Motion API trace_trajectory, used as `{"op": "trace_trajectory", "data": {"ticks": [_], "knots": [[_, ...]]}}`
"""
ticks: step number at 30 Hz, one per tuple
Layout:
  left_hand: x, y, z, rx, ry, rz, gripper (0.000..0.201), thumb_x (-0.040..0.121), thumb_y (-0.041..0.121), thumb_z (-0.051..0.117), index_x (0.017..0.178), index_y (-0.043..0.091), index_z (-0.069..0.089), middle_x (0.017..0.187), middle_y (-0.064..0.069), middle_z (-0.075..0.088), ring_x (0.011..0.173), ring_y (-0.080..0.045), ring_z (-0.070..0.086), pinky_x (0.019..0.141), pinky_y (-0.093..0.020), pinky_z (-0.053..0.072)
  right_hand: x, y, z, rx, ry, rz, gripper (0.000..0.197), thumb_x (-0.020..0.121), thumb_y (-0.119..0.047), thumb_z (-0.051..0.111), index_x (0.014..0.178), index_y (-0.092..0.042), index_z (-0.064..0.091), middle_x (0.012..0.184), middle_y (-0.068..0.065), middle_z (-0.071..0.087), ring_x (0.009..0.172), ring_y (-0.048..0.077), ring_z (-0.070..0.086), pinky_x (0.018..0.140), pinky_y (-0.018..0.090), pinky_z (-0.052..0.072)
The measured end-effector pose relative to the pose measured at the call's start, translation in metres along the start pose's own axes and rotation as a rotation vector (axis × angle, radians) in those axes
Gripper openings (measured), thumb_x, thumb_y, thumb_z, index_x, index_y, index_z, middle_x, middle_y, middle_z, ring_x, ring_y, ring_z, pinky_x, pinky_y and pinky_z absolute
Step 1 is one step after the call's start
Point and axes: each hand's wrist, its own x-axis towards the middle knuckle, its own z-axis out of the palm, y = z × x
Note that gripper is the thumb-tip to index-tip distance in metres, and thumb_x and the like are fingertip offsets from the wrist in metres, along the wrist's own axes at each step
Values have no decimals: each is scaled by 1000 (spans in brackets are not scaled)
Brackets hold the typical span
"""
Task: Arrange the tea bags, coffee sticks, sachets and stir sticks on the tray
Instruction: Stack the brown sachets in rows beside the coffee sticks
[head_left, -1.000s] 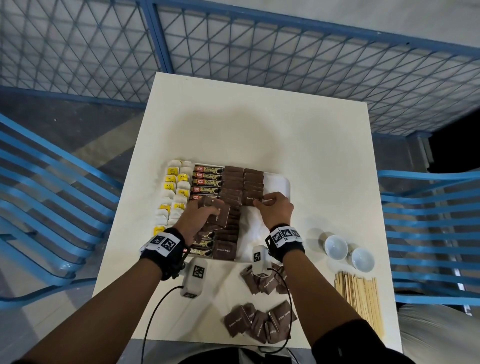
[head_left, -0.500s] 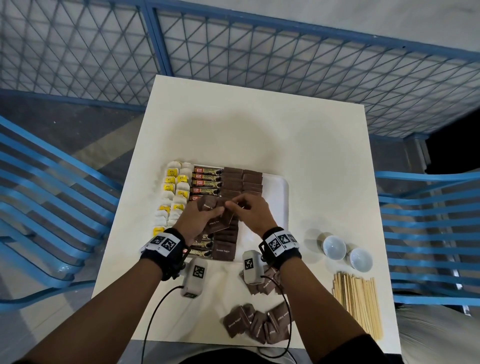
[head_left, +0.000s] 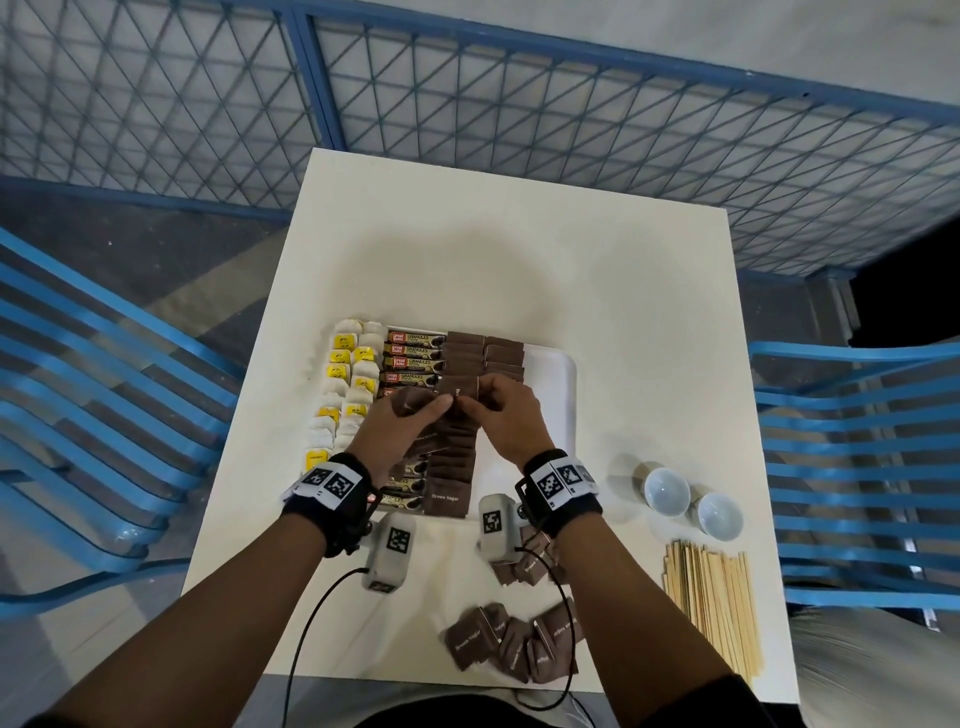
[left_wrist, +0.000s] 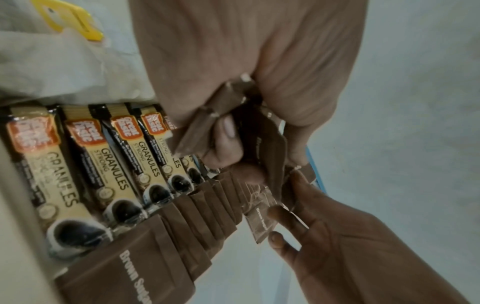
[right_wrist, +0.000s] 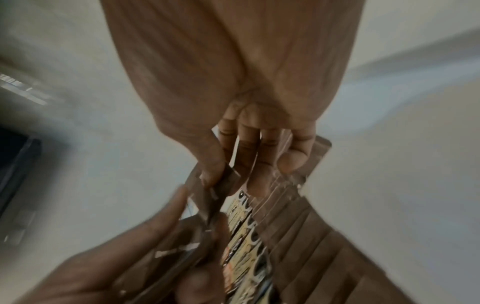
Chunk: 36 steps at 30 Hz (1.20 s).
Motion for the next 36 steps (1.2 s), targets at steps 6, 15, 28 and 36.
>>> {"op": "trace_trajectory", "data": {"ticks": [6, 15, 28, 36], "knots": [[6, -2, -4, 132, 20, 124, 18, 89, 22, 79, 97, 7, 76, 94, -9, 78, 91, -25, 75, 79, -34, 61, -3, -13, -7, -202, -192, -182, 9, 90, -21, 73, 94, -17, 79, 79, -14, 68, 72, -6, 59, 68, 7, 41], [6, -5, -3, 205, 81, 118, 5, 93, 22, 73, 91, 23, 78, 84, 6, 78, 81, -8, 73, 72, -23, 58, -1, 1, -13, -95, -24, -34, 5, 89, -23, 75, 88, -20, 78, 73, -12, 71, 60, -1, 60, 69, 24, 55], [6, -10, -1, 179, 48, 18, 10, 97, 14, 67, 100, 11, 76, 85, -4, 79, 85, -21, 75, 69, -29, 59, -4, 10, -16, -62, 3, 58, 10, 85, -24, 79, 87, -19, 70, 74, -4, 71, 57, 6, 65, 55, 14, 46], [9, -12, -12, 171, -9, -114, 17, 102, 5, 55, 100, 8, 72, 99, -14, 78, 103, -33, 73, 94, -53, 57, 1, 38, -40, -174, 220, 224, 19, 82, -27, 82, 89, -14, 72, 75, -7, 64, 68, 2, 58, 58, 1, 38]]}}
